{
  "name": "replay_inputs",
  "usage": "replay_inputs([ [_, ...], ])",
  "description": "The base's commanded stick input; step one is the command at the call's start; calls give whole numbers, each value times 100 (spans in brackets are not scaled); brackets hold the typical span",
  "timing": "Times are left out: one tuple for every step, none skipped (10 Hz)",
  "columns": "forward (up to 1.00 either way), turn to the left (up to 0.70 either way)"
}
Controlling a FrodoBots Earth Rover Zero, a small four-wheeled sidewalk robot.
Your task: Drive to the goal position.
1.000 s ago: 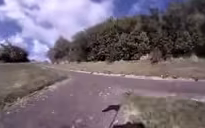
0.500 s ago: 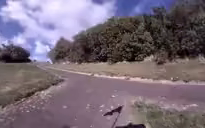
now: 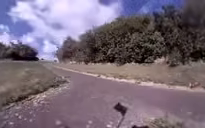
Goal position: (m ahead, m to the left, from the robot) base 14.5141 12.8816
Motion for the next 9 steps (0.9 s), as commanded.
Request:
replay_inputs([
  [100, 1],
  [100, 40],
  [100, 40],
  [100, 40],
  [100, 40],
  [100, 39],
  [99, 0],
  [98, 0],
  [98, 0],
])
